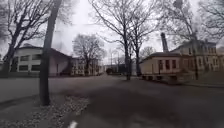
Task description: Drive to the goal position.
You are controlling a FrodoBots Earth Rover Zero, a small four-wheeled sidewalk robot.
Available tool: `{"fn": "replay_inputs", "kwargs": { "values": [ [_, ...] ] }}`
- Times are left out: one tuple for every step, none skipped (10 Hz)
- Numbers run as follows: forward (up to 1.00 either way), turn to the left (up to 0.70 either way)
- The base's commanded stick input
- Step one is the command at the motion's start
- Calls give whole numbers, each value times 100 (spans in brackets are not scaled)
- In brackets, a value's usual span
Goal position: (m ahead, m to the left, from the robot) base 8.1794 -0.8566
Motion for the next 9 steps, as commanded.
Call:
{"fn": "replay_inputs", "kwargs": {
  "values": [
    [100, 0],
    [100, 0],
    [100, 0],
    [100, 0],
    [100, 0],
    [100, 0],
    [100, -10],
    [100, -29],
    [100, -40]
  ]
}}
